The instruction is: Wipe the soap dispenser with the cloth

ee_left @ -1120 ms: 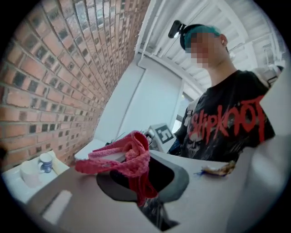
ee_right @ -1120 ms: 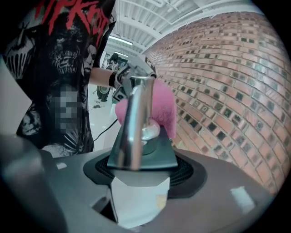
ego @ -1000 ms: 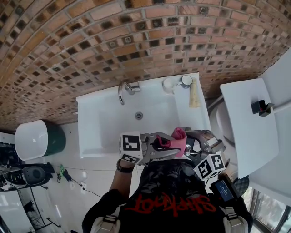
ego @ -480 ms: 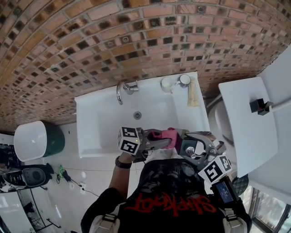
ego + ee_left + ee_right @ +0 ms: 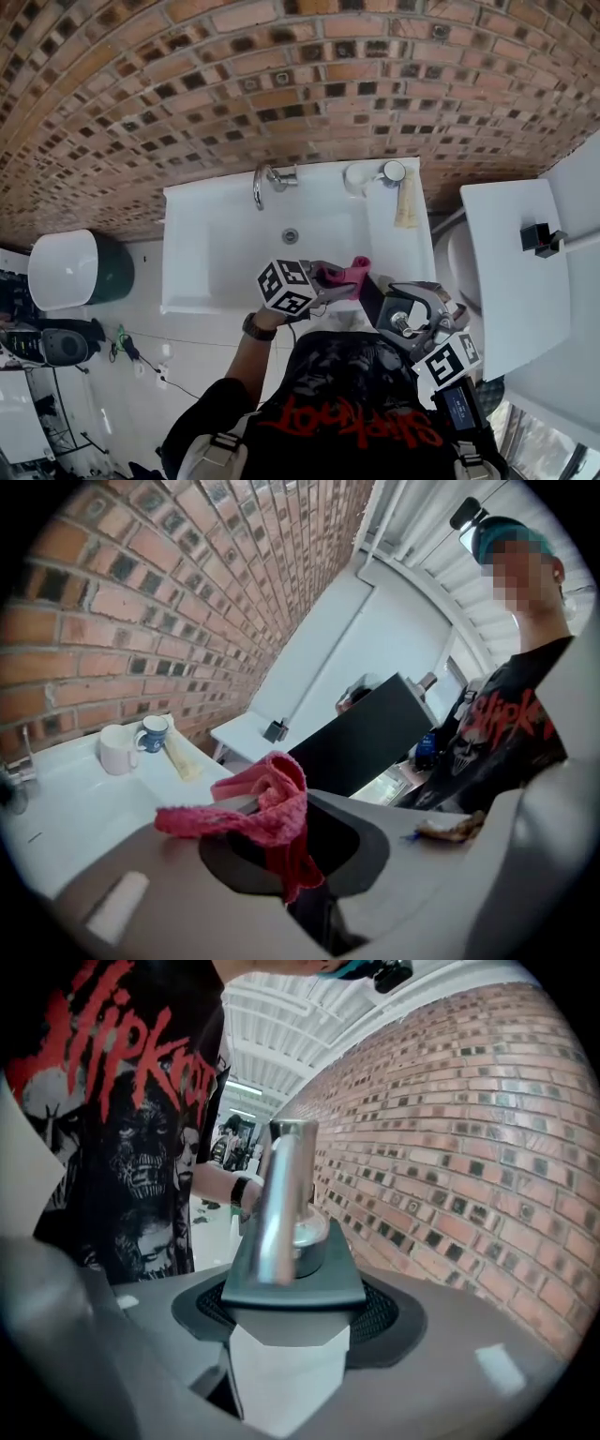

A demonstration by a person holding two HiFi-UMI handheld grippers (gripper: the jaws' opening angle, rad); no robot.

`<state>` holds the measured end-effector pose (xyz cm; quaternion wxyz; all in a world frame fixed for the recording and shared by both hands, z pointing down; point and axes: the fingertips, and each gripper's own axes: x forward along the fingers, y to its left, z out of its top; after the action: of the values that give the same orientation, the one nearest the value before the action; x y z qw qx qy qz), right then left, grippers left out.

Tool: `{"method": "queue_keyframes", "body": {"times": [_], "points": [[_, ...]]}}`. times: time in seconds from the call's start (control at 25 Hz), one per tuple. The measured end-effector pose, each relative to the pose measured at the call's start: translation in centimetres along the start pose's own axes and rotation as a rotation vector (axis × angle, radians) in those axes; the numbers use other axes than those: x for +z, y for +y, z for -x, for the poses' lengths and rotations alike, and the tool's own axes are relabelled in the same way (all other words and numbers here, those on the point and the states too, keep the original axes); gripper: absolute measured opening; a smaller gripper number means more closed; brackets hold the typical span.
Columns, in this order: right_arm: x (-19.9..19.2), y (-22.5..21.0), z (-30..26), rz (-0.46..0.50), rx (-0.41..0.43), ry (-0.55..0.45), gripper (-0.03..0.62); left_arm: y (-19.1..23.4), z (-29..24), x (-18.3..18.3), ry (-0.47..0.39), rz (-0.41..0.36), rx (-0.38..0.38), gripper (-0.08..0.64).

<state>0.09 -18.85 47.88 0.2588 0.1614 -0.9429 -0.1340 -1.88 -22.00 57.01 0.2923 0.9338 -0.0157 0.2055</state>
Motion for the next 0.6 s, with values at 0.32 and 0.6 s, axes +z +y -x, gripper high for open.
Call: {"method": "queue_keyframes", "body": {"times": [0.32, 0.6], "points": [[-2.0, 0.8, -0.4, 0.031, 0.012, 0.067, 0.31, -3.6, -0.5, 1.4, 0.011, 0.005, -0.113, 0.043], [-5.2, 0.8, -0.7, 0.044, -0.013, 0.166, 0.31, -12.4, 2.0, 7.2, -0.203, -0.07, -0.484, 0.043]]}}
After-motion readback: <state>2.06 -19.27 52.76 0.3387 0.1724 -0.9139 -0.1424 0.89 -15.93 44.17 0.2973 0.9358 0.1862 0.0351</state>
